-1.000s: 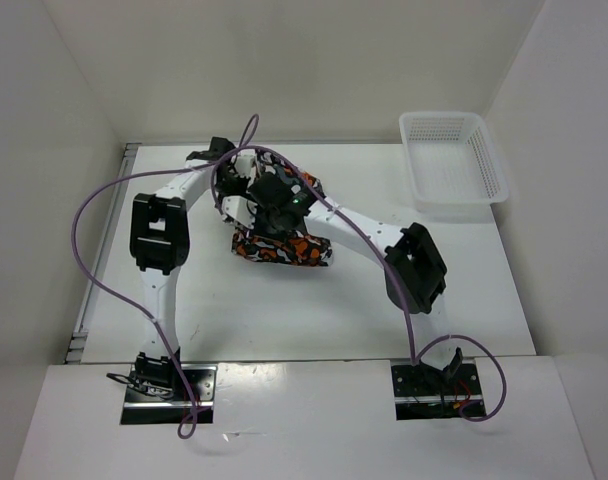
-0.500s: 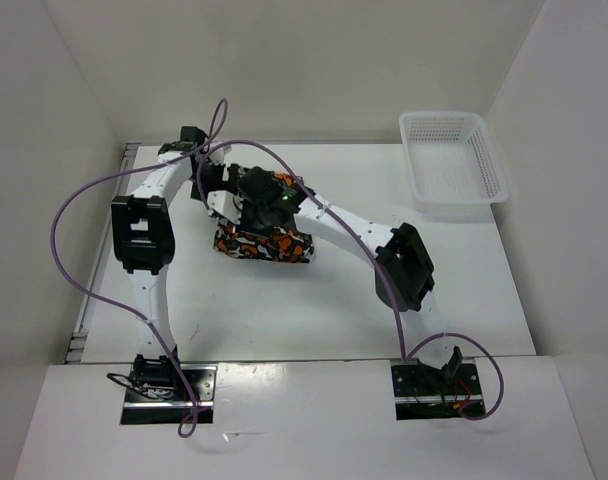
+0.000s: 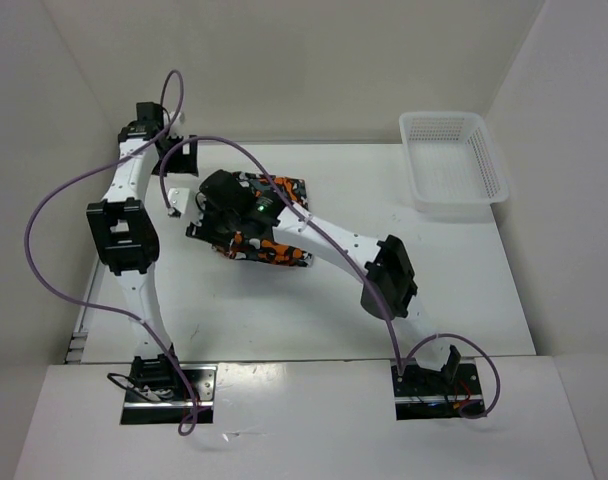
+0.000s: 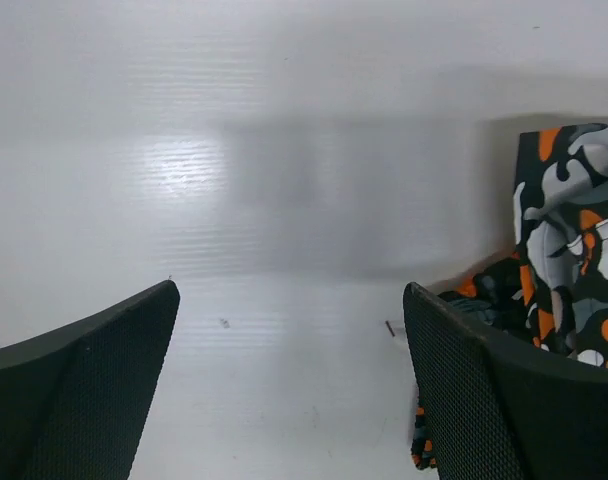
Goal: Fold and stack the shorts
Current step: Fold the shorts
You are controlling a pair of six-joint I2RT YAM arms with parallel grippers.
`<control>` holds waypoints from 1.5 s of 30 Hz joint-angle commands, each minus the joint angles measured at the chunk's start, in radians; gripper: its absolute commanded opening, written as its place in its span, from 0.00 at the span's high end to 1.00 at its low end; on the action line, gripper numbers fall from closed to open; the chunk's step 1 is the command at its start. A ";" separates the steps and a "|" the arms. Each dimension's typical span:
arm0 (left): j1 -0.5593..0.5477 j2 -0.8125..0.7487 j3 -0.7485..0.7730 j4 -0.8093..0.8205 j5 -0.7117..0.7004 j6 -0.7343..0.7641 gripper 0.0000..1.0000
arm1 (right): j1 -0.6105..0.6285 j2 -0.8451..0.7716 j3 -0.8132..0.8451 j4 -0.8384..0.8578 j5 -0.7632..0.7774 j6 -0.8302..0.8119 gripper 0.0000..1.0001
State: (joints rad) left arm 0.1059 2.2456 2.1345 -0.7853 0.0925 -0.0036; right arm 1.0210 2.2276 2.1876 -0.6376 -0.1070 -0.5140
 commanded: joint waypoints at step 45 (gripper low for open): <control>-0.422 -0.606 -0.731 -0.049 0.078 0.004 0.01 | -0.326 -0.341 -0.813 0.118 -0.152 0.141 0.84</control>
State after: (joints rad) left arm -0.3222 1.6489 1.3743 -0.8246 0.0895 -0.0051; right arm 0.6975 1.9652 1.4151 -0.5087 -0.2157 -0.3462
